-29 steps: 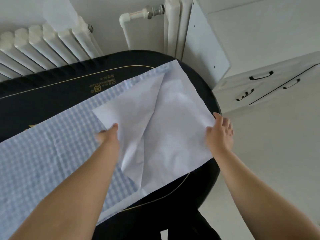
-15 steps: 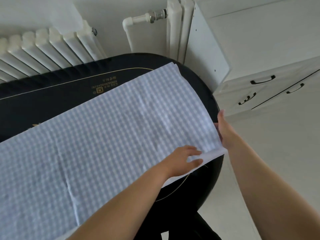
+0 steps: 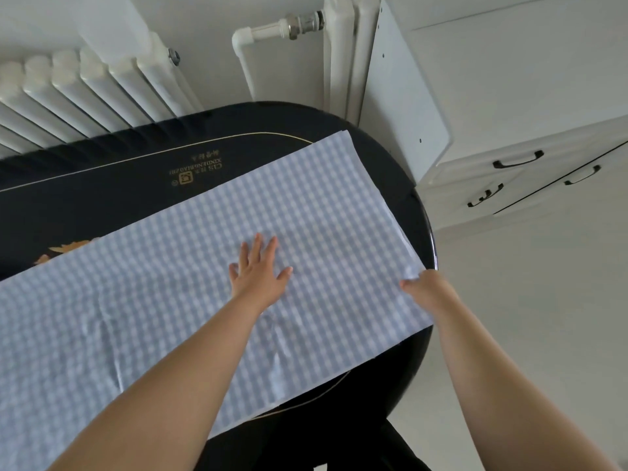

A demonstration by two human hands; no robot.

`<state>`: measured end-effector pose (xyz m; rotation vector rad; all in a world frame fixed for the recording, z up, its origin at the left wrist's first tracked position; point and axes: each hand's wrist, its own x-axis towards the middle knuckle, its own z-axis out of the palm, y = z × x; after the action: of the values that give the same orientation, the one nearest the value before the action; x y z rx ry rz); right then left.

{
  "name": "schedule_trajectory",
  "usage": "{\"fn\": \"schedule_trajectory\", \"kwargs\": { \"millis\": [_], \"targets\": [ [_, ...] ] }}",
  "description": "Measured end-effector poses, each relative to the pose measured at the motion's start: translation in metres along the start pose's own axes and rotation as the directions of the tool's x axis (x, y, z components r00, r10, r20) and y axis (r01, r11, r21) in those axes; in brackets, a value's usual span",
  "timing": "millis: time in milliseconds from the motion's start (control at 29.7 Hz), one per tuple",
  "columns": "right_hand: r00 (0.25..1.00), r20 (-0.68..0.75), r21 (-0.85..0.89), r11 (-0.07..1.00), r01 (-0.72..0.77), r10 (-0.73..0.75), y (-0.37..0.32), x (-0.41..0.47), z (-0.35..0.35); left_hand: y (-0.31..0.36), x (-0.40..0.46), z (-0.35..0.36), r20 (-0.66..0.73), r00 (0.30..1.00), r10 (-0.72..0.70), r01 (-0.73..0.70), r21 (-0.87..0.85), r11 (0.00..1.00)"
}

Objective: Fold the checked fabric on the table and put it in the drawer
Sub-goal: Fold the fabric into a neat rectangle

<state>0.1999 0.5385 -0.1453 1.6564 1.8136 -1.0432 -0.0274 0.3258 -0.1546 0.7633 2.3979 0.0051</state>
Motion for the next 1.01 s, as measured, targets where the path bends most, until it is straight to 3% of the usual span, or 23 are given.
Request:
{"fn": "schedule_trajectory", "kwargs": {
  "millis": [202,269,370,437,572,673,774,1009],
  "targets": [
    [0.994,-0.103,-0.2,0.979,-0.05,0.03,-0.005,0.005,-0.013,0.002,0.004,0.01,0.083,0.996,0.016,-0.023,0.092,0.996],
    [0.989,-0.143,-0.225,0.974,0.001,-0.034,-0.022,0.007,-0.014,0.002,0.005,0.013,0.088,0.996,0.024,-0.033,0.105,0.994],
    [0.95,-0.242,-0.086,0.979,0.183,-0.198,-0.065,0.015,-0.015,0.003,0.006,0.014,0.121,0.991,0.051,-0.065,0.119,0.991],
    [0.941,-0.272,0.003,0.977,0.212,-0.203,-0.094,0.022,-0.014,0.003,0.007,0.013,0.13,0.99,0.063,-0.078,0.115,0.99],
    [0.946,-0.264,-0.005,0.981,0.195,-0.189,-0.128,0.038,-0.017,0.001,0.001,0.016,-0.028,0.999,0.031,-0.031,0.005,1.0],
    [0.883,-0.38,-0.027,0.957,0.287,-0.276,-0.125,0.05,-0.025,-0.011,-0.003,0.021,-0.132,0.981,-0.139,0.124,-0.111,0.986],
    [0.893,-0.416,0.012,0.981,0.194,-0.171,-0.112,0.059,-0.028,-0.023,-0.01,0.028,-0.067,0.991,-0.114,0.115,0.019,0.993],
    [0.923,-0.378,-0.092,0.995,0.046,-0.078,-0.089,0.059,-0.029,-0.027,-0.019,0.04,-0.096,0.995,-0.032,0.042,0.098,0.994]
  ]
}}
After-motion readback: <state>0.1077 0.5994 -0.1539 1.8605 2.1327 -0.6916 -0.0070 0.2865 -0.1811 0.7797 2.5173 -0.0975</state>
